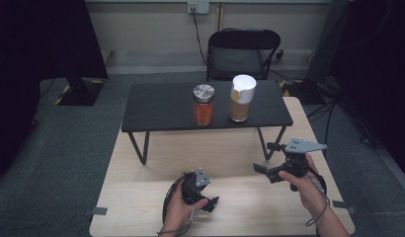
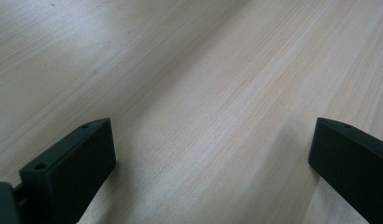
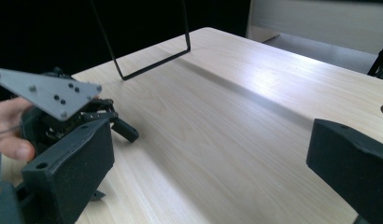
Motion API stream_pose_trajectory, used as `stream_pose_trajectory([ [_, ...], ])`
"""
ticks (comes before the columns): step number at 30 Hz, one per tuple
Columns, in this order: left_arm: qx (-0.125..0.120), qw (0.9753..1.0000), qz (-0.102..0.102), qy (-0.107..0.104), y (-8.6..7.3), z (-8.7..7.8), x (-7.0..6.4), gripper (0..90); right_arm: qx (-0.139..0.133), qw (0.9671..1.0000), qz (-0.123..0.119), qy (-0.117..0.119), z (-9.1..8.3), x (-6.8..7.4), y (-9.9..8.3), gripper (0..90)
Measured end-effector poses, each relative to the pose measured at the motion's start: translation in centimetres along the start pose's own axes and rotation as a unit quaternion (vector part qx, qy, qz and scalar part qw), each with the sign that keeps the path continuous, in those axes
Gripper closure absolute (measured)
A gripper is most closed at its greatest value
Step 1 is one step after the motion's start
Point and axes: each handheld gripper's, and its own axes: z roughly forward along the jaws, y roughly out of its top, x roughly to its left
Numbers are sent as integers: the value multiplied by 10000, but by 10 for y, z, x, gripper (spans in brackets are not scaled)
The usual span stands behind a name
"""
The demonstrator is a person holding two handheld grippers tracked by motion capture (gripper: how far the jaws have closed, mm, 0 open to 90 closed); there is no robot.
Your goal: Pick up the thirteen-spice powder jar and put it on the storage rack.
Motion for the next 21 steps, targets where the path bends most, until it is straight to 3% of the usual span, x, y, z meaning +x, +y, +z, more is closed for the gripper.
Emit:
stream_pose_trajectory([
  [21, -6, 10000, -6, 0, 0, 0, 0, 0, 147, 9997, 164, -133, -2, -5, -41, 0],
])
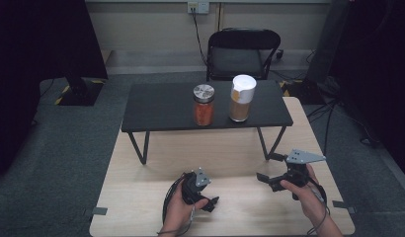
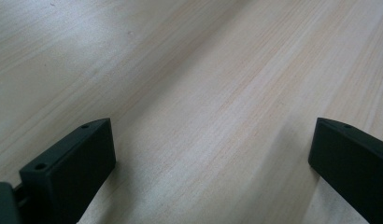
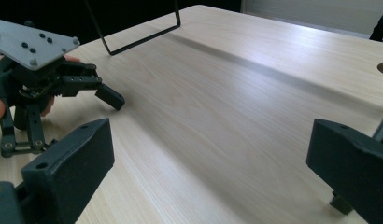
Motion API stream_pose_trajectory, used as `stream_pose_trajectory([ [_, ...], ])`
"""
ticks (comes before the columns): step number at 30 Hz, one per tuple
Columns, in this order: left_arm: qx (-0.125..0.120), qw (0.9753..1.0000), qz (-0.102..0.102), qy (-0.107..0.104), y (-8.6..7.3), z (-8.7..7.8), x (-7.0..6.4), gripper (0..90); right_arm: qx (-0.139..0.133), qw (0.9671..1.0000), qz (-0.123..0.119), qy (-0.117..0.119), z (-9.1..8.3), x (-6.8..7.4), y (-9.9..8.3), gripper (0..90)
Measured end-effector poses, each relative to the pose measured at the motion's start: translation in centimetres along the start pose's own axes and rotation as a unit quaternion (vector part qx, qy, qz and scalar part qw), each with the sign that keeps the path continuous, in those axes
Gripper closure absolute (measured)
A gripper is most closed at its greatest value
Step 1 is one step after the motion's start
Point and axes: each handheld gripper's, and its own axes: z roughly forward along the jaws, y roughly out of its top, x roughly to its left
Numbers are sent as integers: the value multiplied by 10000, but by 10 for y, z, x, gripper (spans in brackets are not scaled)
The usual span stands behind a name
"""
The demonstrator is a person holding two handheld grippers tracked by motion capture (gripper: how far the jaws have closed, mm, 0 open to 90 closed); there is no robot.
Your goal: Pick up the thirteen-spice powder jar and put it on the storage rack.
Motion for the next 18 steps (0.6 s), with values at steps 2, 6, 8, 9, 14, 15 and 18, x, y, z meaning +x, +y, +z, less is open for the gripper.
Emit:
stream_pose_trajectory([
  [2, 0, 10000, 1, 1, 0, 0, 0, 0, 11, 10000, 33, -13, 0, -1, -4, 0],
  [6, 3, 10000, 2, 1, 0, 0, 0, 0, 99, 9999, 77, -66, -1, -3, -12, 0],
  [8, 6, 10000, -1, 1, 0, 0, 0, 0, 123, 9998, 99, -76, -1, -4, -15, 0],
  [9, 6, 10000, 0, 1, 0, 0, 0, 0, 140, 9998, 110, -83, -1, -4, -17, 1],
  [14, 2, 10000, 1, 1, 0, 0, 0, 0, 238, 9996, 135, -120, 1, -5, -26, 2],
  [15, 6, 10000, -1, 1, 0, 0, 0, 0, 255, 9994, 163, -135, 1, -5, -27, 1],
  [18, 1, 10000, 1, 1, 0, 0, 0, 0, 324, 9992, 164, -158, 2, -6, -31, 2],
])
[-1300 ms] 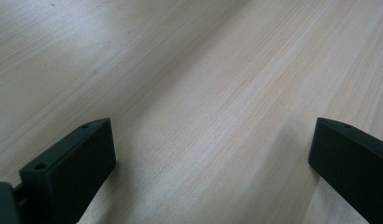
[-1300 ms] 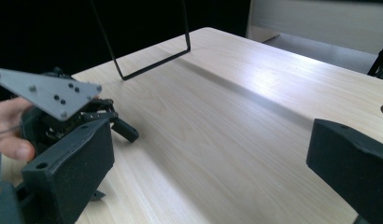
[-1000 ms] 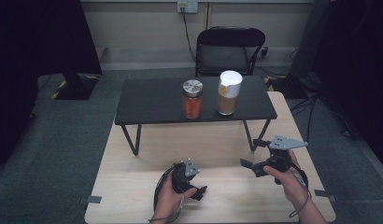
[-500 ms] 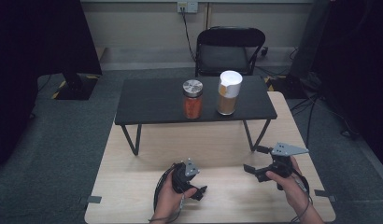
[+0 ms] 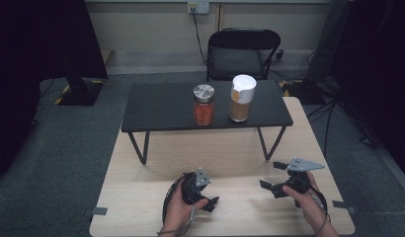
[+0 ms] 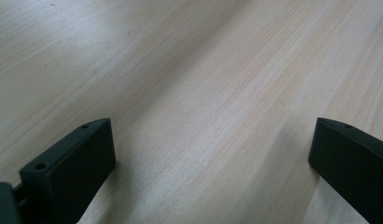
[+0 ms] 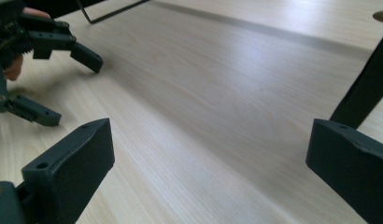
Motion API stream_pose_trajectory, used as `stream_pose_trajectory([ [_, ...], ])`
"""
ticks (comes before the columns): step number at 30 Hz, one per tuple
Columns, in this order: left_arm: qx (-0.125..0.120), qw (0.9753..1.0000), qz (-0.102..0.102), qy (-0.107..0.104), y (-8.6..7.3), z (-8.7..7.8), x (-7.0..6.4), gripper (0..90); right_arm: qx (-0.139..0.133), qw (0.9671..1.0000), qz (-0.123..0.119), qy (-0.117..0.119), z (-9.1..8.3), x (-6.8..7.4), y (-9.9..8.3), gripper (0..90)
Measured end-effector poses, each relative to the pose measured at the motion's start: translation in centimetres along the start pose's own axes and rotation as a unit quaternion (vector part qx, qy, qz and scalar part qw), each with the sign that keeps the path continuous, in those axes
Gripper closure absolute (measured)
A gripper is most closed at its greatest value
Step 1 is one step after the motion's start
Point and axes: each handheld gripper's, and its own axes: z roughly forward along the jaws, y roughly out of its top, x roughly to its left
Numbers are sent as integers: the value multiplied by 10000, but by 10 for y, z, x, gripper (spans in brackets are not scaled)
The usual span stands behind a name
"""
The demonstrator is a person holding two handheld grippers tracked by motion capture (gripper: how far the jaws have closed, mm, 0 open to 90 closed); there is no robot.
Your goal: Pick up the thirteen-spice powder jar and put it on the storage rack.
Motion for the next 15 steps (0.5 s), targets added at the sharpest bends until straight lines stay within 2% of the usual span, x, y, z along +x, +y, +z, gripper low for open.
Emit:
stream_pose_trajectory([
  [9, 4, 10000, -3, 0, 0, 0, 0, 0, 141, 9999, -16, -85, 0, -1, -6, 4],
  [15, -3, 10000, -4, 0, 0, 0, 0, 0, 377, 9991, -57, -184, 0, 0, -9, 5],
])
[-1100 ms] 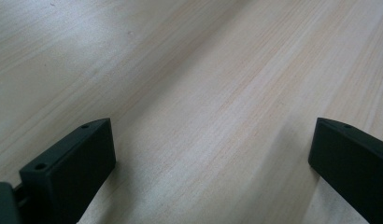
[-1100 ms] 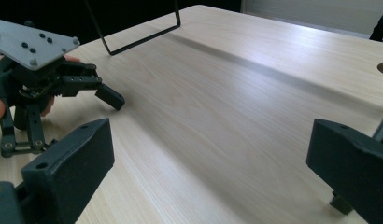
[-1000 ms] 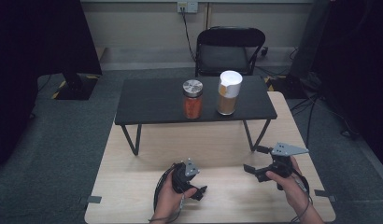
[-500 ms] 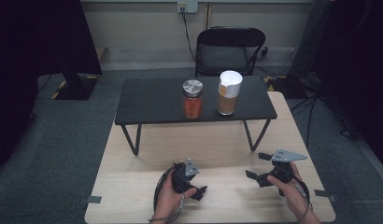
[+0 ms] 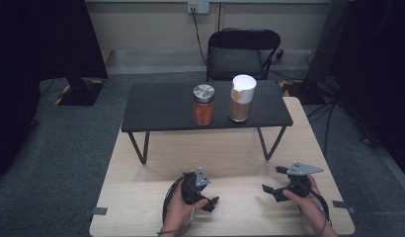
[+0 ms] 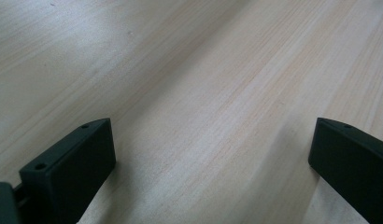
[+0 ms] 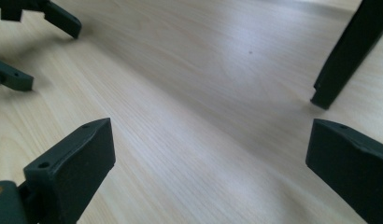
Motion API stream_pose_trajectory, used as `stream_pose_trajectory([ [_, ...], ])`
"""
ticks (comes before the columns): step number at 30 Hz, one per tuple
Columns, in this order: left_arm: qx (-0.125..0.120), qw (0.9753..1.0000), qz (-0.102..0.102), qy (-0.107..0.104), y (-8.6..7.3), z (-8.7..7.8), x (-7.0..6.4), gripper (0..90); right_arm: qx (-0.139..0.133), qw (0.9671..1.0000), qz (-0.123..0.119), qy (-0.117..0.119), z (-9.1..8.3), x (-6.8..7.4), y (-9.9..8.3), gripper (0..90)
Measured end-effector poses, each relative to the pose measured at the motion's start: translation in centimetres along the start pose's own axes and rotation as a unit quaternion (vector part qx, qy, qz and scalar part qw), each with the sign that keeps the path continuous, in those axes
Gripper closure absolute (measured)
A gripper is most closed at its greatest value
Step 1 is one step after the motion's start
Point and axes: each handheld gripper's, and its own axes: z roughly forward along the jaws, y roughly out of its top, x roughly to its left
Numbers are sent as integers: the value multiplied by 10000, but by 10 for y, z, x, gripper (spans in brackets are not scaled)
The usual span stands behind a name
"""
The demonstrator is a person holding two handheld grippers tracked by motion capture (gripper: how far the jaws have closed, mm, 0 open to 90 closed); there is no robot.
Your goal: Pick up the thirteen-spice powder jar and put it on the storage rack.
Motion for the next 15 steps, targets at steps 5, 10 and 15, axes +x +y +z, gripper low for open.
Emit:
stream_pose_trajectory([
  [5, 4, 10000, 5, 0, 0, 0, 0, 0, 246, 9996, -92, -61, 0, 0, 3, 15],
  [10, 6, 10000, 8, 0, 0, 0, 0, 0, 391, 9992, -80, -86, -1, -1, 5, 17],
  [15, 8, 10000, 10, -1, 0, 0, 0, 0, 704, 9973, -146, -125, 2, 0, 14, 20],
])
